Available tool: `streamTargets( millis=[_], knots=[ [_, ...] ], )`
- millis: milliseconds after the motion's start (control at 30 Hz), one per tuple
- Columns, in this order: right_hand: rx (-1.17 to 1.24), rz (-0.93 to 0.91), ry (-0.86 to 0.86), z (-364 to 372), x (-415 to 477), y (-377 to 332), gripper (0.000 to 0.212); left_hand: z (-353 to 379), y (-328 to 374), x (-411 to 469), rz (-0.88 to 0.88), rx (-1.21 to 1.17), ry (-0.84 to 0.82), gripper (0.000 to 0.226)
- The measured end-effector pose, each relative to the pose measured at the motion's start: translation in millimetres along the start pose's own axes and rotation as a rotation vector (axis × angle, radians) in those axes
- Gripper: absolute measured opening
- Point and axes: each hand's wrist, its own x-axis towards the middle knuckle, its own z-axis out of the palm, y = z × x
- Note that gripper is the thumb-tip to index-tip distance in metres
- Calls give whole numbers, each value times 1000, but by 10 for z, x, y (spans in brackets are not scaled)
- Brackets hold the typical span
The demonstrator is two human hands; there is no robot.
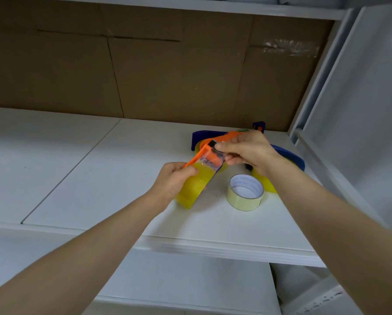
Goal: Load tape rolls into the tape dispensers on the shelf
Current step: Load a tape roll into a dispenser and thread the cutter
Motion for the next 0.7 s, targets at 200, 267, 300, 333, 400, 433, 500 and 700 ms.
streamTargets(
  millis=[200,267,300,333,400,433,500,700],
  knots=[
    [-249,-44,137,9,104,91,21,-22,-93,45,19,-4,62,14],
    [-310,-89,158,35,136,102,20,-16,-92,40,21,-1,87,19],
    [-323,-104,166,53,147,107,17,-13,-90,39,17,8,105,22],
    [-328,-119,172,71,156,109,15,-14,-84,38,12,19,125,26],
    [-332,-147,180,104,164,114,19,-15,-64,36,10,41,146,38],
    [-335,-162,188,115,164,118,20,-15,-51,29,11,53,147,41],
    [-339,-211,217,135,145,126,16,-14,-18,14,8,77,137,40],
    [-359,-269,269,159,117,114,13,-2,-4,-3,-23,105,81,18]
  ],
)
